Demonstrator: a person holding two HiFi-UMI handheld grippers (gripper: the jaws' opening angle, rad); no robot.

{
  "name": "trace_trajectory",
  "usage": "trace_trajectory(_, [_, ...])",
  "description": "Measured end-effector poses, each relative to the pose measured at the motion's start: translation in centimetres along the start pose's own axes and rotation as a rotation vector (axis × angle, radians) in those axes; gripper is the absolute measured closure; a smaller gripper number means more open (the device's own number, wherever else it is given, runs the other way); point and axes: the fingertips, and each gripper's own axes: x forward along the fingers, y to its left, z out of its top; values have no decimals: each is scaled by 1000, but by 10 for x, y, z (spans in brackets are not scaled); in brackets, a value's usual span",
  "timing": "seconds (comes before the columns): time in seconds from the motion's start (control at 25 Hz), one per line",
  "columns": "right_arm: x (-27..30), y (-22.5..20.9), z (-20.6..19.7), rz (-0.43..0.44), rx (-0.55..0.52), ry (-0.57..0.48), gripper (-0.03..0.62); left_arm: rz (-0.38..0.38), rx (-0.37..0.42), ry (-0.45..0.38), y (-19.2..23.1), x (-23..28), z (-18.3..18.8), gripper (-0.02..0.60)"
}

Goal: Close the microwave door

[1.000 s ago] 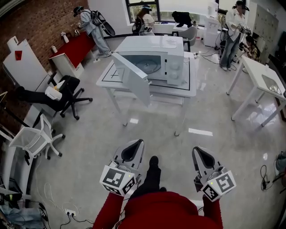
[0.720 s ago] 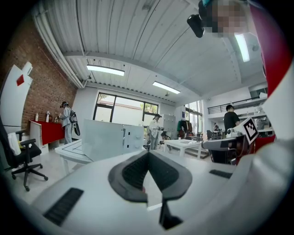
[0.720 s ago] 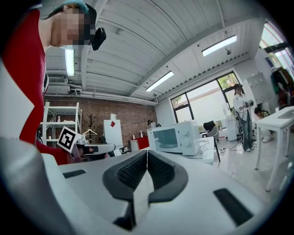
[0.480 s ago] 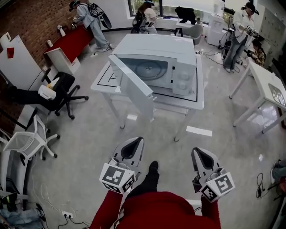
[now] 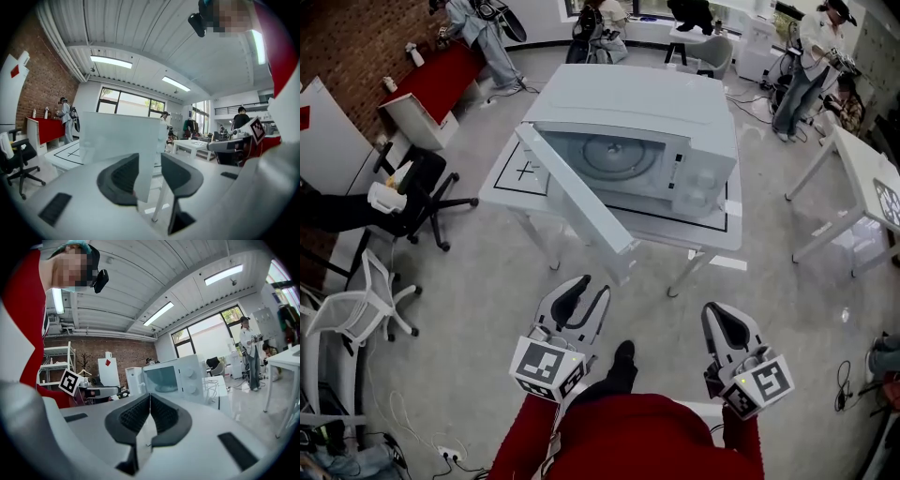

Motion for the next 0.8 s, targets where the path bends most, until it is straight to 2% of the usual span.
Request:
trace_trajectory(0.08, [5, -10, -3, -22, -10, 24, 579, 4, 55, 46, 3, 11, -5, 357])
trace_trajectory(0.16, [8, -23, -9, -51, -30, 64, 579, -8, 97, 70, 2, 21, -8, 310])
trace_trajectory(0.24, [13, -29, -10, -62, -31, 78, 579, -39, 83, 72, 0, 29, -7, 282])
trace_trajectory(0.4, [27, -34, -7, -60, -32, 70, 579, -70, 50, 65, 2, 44, -3, 282])
trace_trajectory(0.8, [40, -41, -7, -92, -13, 80, 579, -112, 50, 64, -1, 63, 0, 281])
